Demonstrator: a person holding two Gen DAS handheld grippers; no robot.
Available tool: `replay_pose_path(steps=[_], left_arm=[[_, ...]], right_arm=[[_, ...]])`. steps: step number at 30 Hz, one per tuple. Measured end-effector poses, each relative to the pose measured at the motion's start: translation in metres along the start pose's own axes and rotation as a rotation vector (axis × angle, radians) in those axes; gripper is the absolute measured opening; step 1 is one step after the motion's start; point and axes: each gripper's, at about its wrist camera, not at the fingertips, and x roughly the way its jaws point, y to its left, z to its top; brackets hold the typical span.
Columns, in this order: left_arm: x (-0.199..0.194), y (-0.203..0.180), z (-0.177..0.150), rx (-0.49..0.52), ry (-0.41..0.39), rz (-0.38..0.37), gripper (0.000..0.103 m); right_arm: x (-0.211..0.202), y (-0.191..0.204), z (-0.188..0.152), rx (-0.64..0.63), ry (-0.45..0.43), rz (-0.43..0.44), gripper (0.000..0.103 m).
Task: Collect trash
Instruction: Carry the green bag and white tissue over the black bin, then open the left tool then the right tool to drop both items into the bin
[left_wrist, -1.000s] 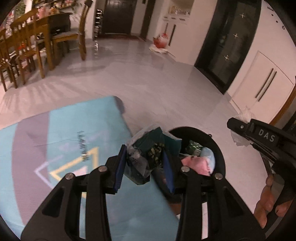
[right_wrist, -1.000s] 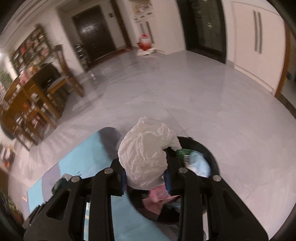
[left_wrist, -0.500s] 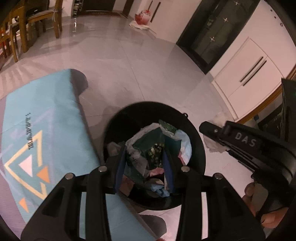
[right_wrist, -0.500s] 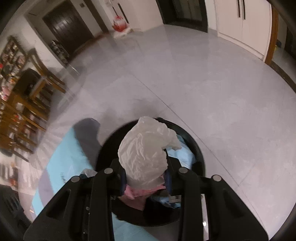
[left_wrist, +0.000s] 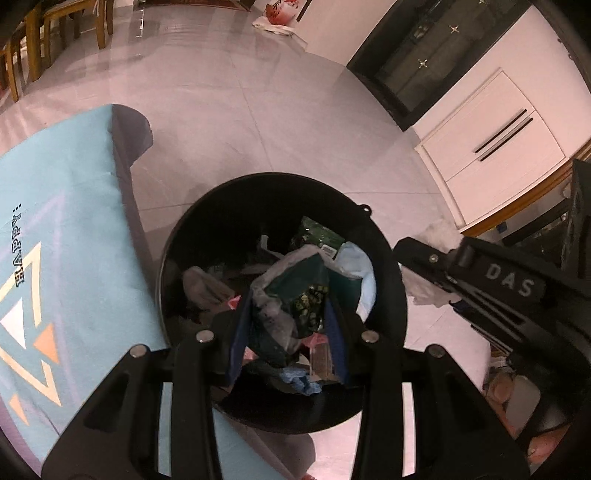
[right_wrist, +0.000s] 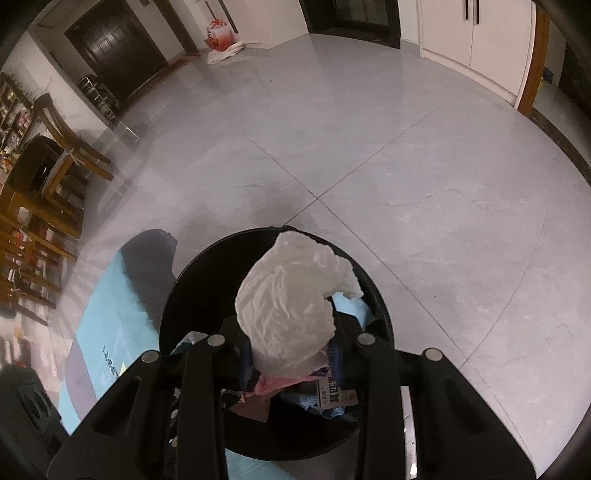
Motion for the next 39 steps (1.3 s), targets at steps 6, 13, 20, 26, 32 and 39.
replay_pose_path(steps=[6,13,20,26,32,39], left_arm=[[0.006,0.001,0.001,0.0,0.012,-0.003,0.039],[0.005,0.002,0.0,0.007,0.011,0.022,0.04],[0.009,0.001,-0.003,0.015,0.022,0.037,0.04],[0.012,0.0,-0.004,0.037,0.032,0.061,0.046],[0.015,-0.001,-0.006,0.062,0.052,0.091,0.061],[0.006,-0.002,-0.006,0.079,0.034,0.1,0.084]], right_arm=[[0.004,0.001,0.002,0.004,0.019,0.008,0.033],[0.005,0.004,0.004,-0.005,0.023,0.007,0.033],[0.013,0.01,0.001,-0.015,0.054,0.006,0.034],[0.014,0.011,0.0,-0.016,0.049,-0.003,0.034],[0.016,0.007,0.001,0.004,0.058,0.005,0.037],[0.006,0.008,0.0,0.0,0.027,0.039,0.046]])
